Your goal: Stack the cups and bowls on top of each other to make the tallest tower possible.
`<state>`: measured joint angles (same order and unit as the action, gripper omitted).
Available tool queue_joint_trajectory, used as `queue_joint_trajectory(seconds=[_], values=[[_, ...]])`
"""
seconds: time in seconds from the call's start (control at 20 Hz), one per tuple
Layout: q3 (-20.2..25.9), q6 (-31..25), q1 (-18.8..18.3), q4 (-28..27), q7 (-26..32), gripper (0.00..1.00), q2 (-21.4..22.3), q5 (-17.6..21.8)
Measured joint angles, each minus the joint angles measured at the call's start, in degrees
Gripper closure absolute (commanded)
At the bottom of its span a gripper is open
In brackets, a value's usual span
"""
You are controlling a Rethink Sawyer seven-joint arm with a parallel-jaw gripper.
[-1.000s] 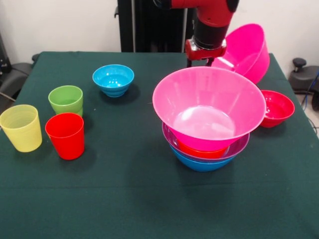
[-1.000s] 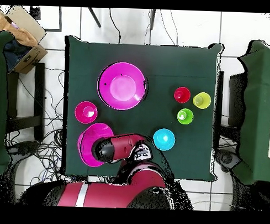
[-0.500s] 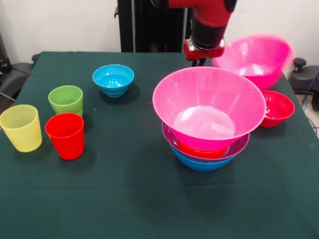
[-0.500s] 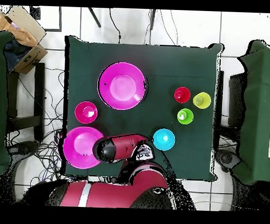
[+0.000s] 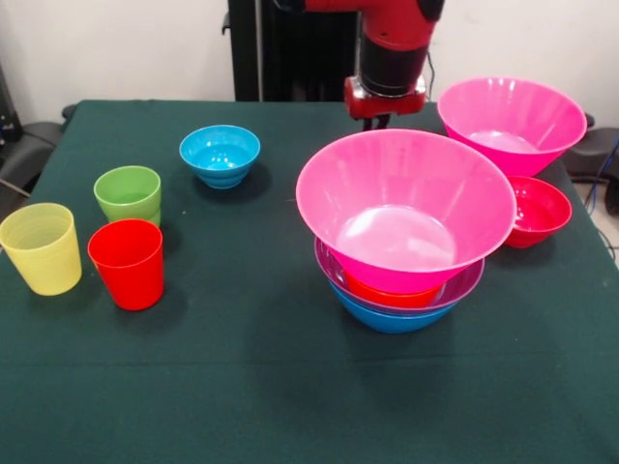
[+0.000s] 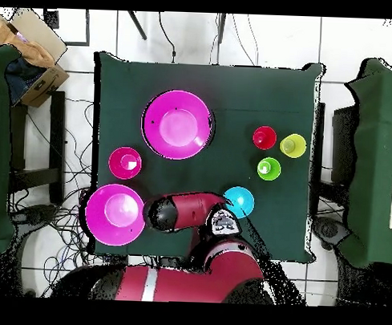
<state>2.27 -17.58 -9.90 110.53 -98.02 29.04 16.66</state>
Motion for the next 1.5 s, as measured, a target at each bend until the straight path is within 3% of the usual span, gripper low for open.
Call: queue_joint_trajectory(seconds=[0.3,0.35,1.05,1.5], values=[[0.8,0.0,-1.2,0.0,0.0,1.00,1.9,0.0],[1.4,0.0,-1.4,0.0,0.0,0.00,2.6,0.0],[1.7,-1.9,-1.5,0.0,0.0,0.00,4.8,-0.1],[1.8,-11.3,-1.5,1.3,0.0,0.00,5.7,-1.6]])
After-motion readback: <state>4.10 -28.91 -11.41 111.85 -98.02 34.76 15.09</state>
